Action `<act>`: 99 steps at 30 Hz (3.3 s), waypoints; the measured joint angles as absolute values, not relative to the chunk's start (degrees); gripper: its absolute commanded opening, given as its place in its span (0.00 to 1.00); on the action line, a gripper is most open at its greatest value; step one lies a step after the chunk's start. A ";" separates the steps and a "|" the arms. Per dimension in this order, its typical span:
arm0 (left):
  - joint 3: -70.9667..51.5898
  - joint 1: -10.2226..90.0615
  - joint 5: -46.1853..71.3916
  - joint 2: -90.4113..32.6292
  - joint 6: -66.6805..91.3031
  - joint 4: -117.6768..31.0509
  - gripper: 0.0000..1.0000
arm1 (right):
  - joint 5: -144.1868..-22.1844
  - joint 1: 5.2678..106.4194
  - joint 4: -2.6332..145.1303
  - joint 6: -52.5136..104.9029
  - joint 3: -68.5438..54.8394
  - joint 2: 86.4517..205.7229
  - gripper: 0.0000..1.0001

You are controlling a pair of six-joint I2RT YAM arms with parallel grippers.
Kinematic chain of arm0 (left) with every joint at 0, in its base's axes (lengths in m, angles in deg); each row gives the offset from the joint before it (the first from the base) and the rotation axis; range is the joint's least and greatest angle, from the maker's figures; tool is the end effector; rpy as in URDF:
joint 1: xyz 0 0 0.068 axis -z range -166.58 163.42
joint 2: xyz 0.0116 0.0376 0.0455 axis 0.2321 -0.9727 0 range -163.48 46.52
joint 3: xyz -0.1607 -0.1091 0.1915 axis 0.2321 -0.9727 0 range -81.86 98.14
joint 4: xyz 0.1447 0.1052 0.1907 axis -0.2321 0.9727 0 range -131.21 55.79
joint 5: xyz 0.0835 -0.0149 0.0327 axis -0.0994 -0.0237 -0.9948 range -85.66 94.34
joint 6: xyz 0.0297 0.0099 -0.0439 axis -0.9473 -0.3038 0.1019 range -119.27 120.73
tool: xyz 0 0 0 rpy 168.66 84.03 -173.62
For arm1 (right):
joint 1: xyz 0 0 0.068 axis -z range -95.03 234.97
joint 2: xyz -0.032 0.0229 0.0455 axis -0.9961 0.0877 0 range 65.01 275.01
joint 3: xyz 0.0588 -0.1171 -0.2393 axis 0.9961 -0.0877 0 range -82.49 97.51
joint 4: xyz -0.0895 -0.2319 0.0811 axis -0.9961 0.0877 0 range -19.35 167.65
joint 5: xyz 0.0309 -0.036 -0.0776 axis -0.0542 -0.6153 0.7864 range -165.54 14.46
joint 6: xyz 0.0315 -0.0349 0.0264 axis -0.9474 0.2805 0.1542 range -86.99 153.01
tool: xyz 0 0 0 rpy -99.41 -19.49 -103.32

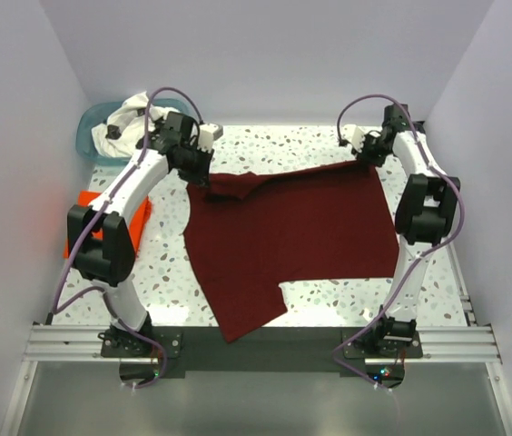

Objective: Fold and stack the t-shirts
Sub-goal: Fold the tshirt

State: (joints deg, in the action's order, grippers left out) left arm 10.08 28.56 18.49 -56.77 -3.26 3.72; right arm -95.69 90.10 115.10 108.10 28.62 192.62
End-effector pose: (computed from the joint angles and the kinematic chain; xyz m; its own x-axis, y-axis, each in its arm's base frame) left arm 0.3771 -0.1111 0.2907 -0.7742 0.2794 -0.5679 0.4393 0.8832 -0.1642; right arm 0.4843 -0.0313 0.2167 -0.1441 -0.8979 -0.4160 -0.8626 0.3200 -0.3918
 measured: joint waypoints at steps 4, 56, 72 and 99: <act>6.04 28.77 19.63 -55.52 -2.30 4.64 0.00 | -95.66 90.64 117.98 110.37 27.71 190.87 0.00; 1.01 27.22 33.53 -54.41 -4.83 6.43 0.52 | -88.74 91.78 137.20 116.67 32.21 192.90 0.50; 12.42 24.10 27.63 -73.53 -4.92 -1.20 0.40 | -87.95 89.57 137.26 97.13 38.94 200.84 0.43; 25.71 23.81 34.32 -75.15 -22.99 2.43 0.55 | -86.79 90.97 127.36 79.58 19.60 181.78 0.48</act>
